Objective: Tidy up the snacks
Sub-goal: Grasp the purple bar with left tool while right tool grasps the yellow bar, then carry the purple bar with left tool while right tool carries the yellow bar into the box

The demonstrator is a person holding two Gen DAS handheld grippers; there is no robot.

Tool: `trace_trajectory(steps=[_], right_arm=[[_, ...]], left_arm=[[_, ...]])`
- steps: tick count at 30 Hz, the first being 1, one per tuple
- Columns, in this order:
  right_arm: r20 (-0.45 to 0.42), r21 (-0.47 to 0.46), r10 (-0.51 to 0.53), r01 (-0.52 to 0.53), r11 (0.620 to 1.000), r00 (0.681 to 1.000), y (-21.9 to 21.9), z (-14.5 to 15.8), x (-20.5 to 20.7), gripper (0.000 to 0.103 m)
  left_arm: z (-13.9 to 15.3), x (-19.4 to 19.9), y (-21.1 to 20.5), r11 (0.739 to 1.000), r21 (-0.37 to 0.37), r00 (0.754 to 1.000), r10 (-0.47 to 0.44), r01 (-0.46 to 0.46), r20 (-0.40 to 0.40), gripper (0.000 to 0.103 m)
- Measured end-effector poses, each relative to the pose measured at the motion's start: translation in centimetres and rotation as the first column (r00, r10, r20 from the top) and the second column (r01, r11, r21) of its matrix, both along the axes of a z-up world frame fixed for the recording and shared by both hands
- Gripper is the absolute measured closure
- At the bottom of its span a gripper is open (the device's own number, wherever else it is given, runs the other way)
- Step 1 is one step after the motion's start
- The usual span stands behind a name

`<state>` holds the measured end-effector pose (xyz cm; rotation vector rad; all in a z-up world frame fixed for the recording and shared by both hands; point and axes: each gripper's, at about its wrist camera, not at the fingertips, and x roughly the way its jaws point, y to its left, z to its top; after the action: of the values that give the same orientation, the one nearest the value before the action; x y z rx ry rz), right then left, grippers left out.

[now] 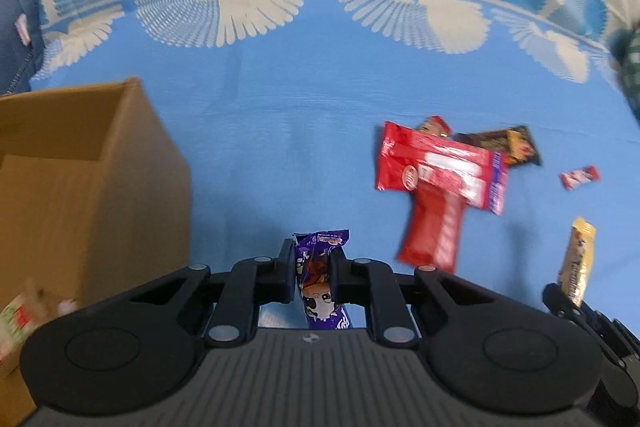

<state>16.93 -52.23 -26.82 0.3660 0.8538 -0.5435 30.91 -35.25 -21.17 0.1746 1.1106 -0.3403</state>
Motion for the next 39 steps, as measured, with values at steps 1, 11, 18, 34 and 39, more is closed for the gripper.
trace_trajectory(steps=[1,11,18,34,39], right_arm=[[0.008,-0.001,0.003,-0.003,1.000,1.000,0.6,0.6,-0.6,0.084],[0.116,-0.004,0.135,-0.135,0.991,0.984,8.7,8.7,-5.4,0.084],[0.152,0.014,0.282,-0.287,0.958,0.947,15.8,12.8,-8.0,0.084],[0.200,-0.024,0.522,-0.529,0.849,0.829,29.8,18.1,-10.9,0.084],[0.204,-0.049,0.553,-0.556,0.830,0.808,31.2,18.9,-10.3,0.084]], left_arm=[[0.8,-0.8,0.4,1.000,-0.003,1.000,-0.005,0.005,0.010,0.086],[8.8,-8.7,8.0,1.000,-0.026,0.997,-0.003,0.005,0.080,0.086],[11.9,-12.1,15.9,0.998,-0.024,0.993,0.065,-0.063,0.102,0.086],[16.8,-16.4,30.8,0.969,-0.051,0.946,0.247,-0.241,0.209,0.086],[17.5,-16.0,33.2,0.957,-0.075,0.931,0.291,-0.281,0.221,0.086]])
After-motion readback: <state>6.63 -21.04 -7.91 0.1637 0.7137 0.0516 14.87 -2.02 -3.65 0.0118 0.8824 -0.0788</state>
